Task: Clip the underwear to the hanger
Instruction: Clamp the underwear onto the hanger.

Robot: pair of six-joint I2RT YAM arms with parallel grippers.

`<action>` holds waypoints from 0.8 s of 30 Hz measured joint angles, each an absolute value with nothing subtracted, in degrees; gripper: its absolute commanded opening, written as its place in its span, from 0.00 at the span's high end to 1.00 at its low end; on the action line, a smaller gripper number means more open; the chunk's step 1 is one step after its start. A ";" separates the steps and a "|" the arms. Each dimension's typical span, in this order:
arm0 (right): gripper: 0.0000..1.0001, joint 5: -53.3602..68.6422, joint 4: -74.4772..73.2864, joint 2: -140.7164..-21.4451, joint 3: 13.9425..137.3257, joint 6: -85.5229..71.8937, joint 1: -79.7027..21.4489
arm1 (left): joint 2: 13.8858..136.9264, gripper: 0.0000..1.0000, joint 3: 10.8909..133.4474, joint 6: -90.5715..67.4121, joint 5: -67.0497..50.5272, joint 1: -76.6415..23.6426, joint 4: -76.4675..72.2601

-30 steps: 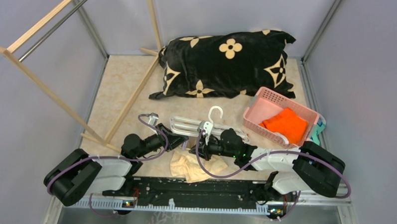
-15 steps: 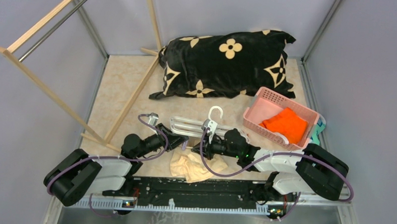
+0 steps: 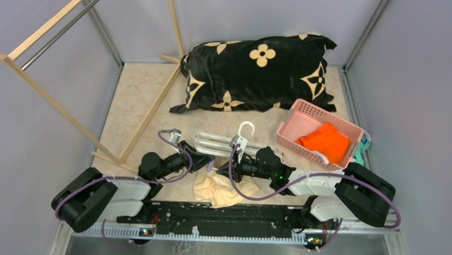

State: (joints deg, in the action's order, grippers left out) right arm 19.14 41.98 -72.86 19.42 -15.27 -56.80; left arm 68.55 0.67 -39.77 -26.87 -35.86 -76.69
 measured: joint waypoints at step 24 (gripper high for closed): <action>1.00 18.02 43.62 -72.86 17.91 -17.21 -55.96 | 75.79 1.00 0.67 -39.35 -28.77 -35.86 -85.10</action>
State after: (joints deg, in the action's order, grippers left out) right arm 18.02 43.62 -72.86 17.91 -17.21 -55.96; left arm 75.79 0.67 -39.35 -28.77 -35.86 -85.10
